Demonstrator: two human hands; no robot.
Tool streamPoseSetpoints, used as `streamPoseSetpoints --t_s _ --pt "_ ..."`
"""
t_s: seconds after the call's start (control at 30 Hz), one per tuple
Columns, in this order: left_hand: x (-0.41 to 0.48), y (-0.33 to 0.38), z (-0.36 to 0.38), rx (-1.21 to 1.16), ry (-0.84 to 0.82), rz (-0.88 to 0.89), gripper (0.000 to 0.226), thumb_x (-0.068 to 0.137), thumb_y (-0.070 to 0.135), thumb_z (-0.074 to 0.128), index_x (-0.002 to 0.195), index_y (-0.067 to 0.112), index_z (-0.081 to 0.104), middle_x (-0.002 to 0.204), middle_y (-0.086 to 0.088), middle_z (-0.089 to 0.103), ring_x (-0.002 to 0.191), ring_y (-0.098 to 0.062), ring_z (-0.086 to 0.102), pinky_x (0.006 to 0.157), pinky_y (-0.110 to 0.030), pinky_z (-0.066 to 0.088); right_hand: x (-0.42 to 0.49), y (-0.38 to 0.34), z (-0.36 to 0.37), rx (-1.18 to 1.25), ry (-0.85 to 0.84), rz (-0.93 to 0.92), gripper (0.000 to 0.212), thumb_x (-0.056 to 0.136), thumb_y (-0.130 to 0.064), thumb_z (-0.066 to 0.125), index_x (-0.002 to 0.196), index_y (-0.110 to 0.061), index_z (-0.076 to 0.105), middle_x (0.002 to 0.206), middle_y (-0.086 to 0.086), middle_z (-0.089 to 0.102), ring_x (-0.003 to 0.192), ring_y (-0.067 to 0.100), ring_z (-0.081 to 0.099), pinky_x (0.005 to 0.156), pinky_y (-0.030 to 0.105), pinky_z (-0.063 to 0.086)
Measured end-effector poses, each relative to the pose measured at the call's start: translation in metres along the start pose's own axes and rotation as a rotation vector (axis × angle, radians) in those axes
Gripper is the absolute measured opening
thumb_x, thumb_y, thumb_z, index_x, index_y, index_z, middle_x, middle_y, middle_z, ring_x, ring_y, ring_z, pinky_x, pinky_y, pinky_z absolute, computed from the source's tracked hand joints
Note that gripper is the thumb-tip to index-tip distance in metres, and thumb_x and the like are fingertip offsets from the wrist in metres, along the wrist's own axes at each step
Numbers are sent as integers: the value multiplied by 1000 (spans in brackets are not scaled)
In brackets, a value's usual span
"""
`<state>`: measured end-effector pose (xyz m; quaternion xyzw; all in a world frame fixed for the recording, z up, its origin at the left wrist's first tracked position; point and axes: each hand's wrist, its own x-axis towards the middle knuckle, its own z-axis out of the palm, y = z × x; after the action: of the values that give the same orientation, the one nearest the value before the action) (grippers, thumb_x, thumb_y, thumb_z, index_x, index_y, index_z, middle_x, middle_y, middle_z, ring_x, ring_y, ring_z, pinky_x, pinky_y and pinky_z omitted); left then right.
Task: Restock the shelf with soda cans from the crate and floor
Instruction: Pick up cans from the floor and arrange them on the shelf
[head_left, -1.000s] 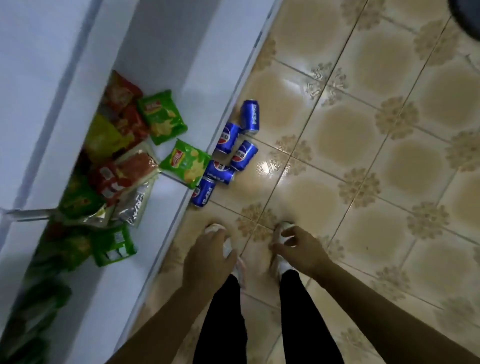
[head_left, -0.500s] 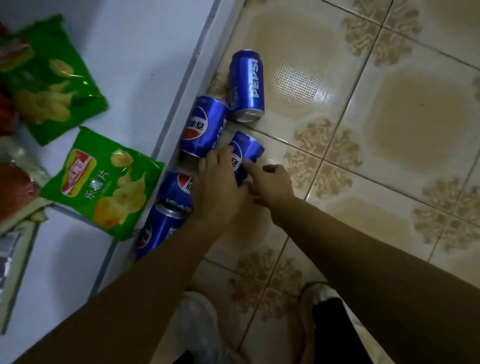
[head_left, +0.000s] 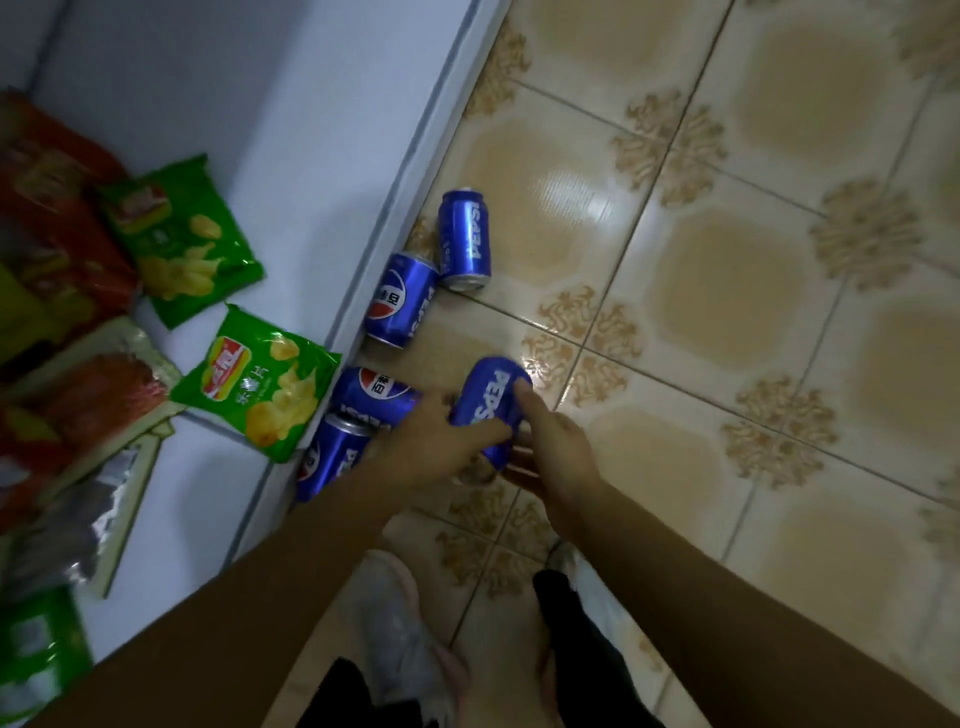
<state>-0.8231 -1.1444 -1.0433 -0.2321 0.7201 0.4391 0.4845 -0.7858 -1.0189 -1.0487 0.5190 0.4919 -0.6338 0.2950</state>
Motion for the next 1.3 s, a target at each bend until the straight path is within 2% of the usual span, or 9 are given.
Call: streamPoseSetpoints --t_s 0.1,0.17,0.4,0.6,0.73,0.9,1.07,1.2,1.3 --pt "-94 10 9 -366 -248 -254 46 78 24 72 117 3 62 104 -20 71 100 -36 67 92 -49 52 -83 1 -36 -46 5 49 43 88 -45 60 112 -10 56 109 14 65 91 28 68 72 34 56" --pt "-169 24 10 -415 -332 -284 38 81 13 70 117 5 59 95 -14 73 87 -27 71 73 -35 58 -152 -8 -55 -62 1 119 40 88 -45 60 111 -13 58 107 12 65 96 30 66 85 41 54" --pt "-402 98 -3 197 -411 -5 62 78 17 77 124 31 38 115 8 51 90 -1 59 70 -15 53 -384 -54 -89 -173 -126 201 38 87 -35 64 117 -11 63 114 13 67 92 24 63 75 35 52" --pt "-536 142 -16 354 167 474 91 64 38 83 141 30 35 132 13 41 114 -2 45 85 -14 37 -506 -97 -90 152 -218 160 17 86 -29 63 92 -14 66 87 10 69 73 22 66 62 33 56" --pt "-607 153 -27 -128 539 625 101 47 61 74 138 38 35 135 24 40 122 9 41 86 -2 36 -577 -125 -77 381 -262 84 19 87 -29 62 92 -11 65 80 12 72 67 23 69 72 40 58" --pt "-660 150 -33 -736 410 622 113 22 53 92 122 16 55 110 1 70 94 -10 68 67 -14 52 -659 -161 -47 510 -421 -76 17 72 -28 66 84 -16 65 78 9 70 69 24 65 74 40 53" --pt "-712 167 -29 -1028 226 535 120 -3 56 89 108 22 61 95 -5 75 76 -20 73 57 -27 54 -738 -183 -28 247 -415 -877 45 57 -23 84 96 -21 63 92 8 70 80 23 69 65 33 56" --pt "-758 186 -30 -1141 161 635 75 51 54 84 115 20 62 85 -12 75 65 -26 73 60 -39 53 -751 -186 -30 -319 -139 -2116 48 67 -24 85 106 -19 57 111 13 56 108 18 57 87 27 51" --pt "-783 193 -29 -1202 -9 766 110 13 55 92 111 12 66 103 -23 71 83 -34 72 57 -36 58 -748 -185 -37 -437 -133 -2452 49 68 -18 87 107 -16 57 115 8 50 114 23 56 87 40 53"
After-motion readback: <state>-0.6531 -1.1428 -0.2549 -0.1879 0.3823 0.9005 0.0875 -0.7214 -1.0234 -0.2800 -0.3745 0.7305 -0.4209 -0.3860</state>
